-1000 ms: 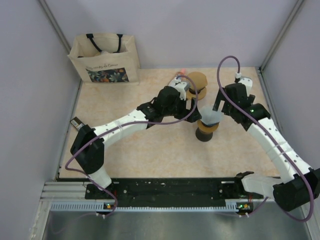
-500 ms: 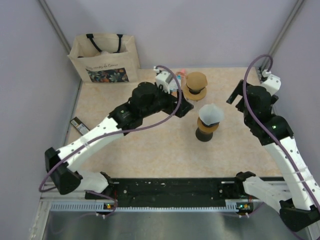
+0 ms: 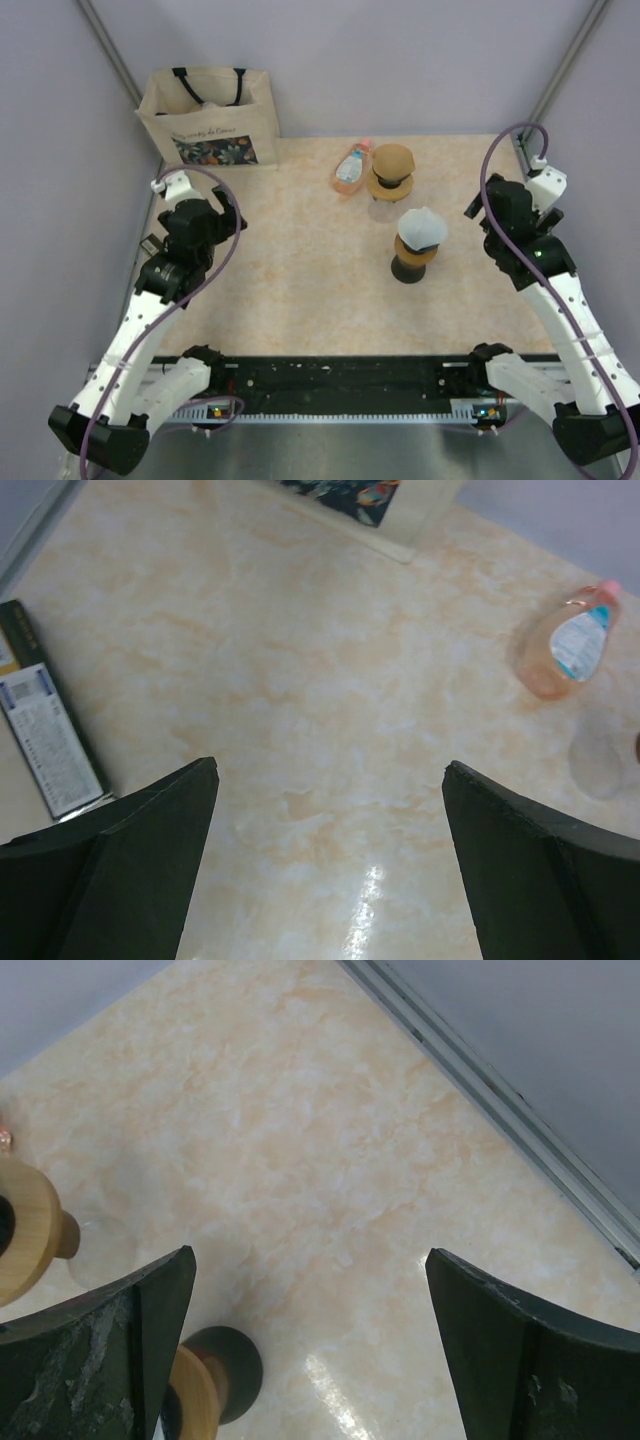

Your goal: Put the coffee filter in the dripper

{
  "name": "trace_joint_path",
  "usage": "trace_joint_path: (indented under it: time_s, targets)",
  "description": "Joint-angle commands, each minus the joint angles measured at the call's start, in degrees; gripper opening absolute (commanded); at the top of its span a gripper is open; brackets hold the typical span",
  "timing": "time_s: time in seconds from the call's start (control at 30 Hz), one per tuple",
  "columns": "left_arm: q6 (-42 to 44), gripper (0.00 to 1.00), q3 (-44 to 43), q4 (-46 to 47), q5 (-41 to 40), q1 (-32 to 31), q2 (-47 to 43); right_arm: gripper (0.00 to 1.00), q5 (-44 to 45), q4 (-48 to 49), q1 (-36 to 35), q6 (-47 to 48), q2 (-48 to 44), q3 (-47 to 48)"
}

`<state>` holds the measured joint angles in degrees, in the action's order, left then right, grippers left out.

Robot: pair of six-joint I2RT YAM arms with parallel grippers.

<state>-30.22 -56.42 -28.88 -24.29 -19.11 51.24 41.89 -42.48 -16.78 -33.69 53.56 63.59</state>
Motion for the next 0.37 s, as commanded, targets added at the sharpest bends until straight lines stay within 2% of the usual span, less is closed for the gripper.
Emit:
trace_joint_path:
  time_s: [0.0, 0.33]
  targets:
    - [-3.18, 0.99, 3.42, -3.81, -7.44, 0.74, -5.44, 0.99, 2.67, 1.87, 0.25, -0.93, -2.84, -2.50]
    - [-4.15, 0.99, 4.04, -4.78, -7.08, 0.74, -8.26, 0.99, 1.62, 5.74, 0.16, 1.61, -5.40, -6.64]
